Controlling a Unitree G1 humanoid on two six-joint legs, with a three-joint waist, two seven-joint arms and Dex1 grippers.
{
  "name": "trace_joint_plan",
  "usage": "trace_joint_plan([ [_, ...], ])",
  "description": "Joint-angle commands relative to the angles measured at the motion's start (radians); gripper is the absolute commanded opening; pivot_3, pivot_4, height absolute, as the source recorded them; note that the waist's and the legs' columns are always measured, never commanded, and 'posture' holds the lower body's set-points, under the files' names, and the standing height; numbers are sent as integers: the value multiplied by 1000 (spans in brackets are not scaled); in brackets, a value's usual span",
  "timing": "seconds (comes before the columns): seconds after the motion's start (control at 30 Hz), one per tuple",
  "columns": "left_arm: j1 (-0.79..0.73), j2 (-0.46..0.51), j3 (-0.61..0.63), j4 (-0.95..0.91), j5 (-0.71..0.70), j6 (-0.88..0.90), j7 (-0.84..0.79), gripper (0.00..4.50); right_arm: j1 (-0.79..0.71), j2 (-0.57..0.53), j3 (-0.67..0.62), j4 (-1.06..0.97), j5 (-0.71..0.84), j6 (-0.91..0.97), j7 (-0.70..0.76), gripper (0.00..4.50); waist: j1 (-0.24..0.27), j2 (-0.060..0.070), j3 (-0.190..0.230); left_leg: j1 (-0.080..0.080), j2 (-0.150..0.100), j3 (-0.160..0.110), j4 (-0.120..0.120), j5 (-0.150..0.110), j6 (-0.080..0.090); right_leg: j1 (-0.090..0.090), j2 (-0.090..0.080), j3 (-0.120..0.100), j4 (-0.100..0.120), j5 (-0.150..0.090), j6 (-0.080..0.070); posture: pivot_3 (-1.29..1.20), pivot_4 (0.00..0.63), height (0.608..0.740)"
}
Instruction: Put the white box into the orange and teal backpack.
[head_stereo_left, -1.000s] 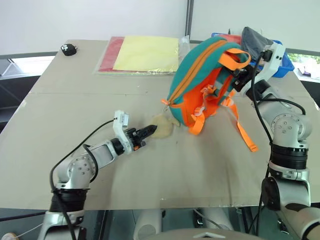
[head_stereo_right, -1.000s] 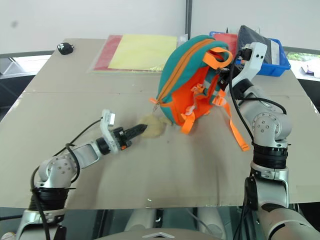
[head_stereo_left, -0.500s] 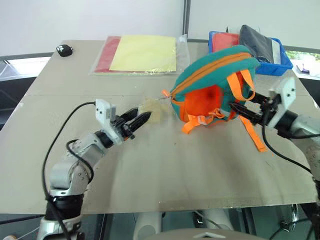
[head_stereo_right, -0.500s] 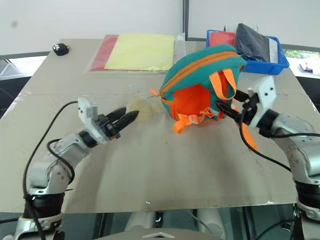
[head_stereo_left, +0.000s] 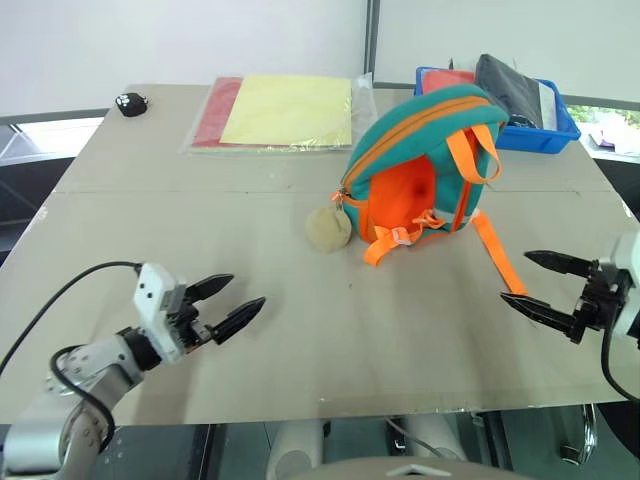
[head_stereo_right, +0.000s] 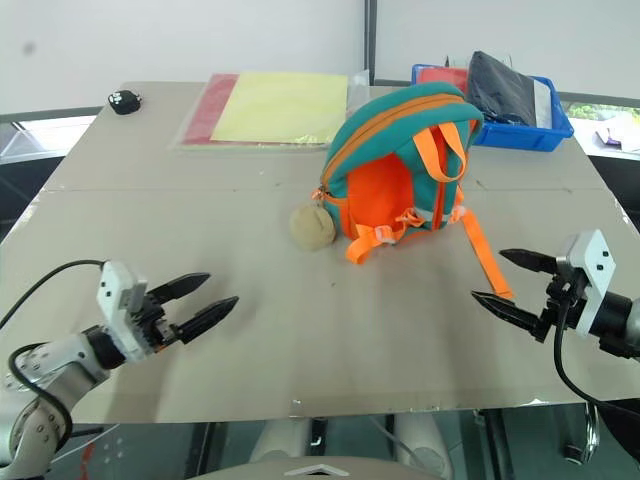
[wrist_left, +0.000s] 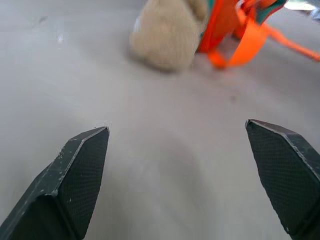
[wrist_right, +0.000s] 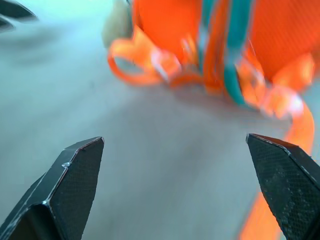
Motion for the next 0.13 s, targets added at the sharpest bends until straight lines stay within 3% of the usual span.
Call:
trace_joint_plan([
  [0.03,37,18,59,-49,-13,1,-23,4447,30,-4,-37,21,-51,-72,28,4500,0,1,0,3,0,0,0,0,0,2,0,0,0,0,1,0,150,740],
  [0.13,31,13,60,-41,-30,18,-24,4447,17,6,-18,46,-61,-94,30,4500,0,1,0,4,3,1,0,0,0,2,-1,0,0,-2,4,0,150,740],
])
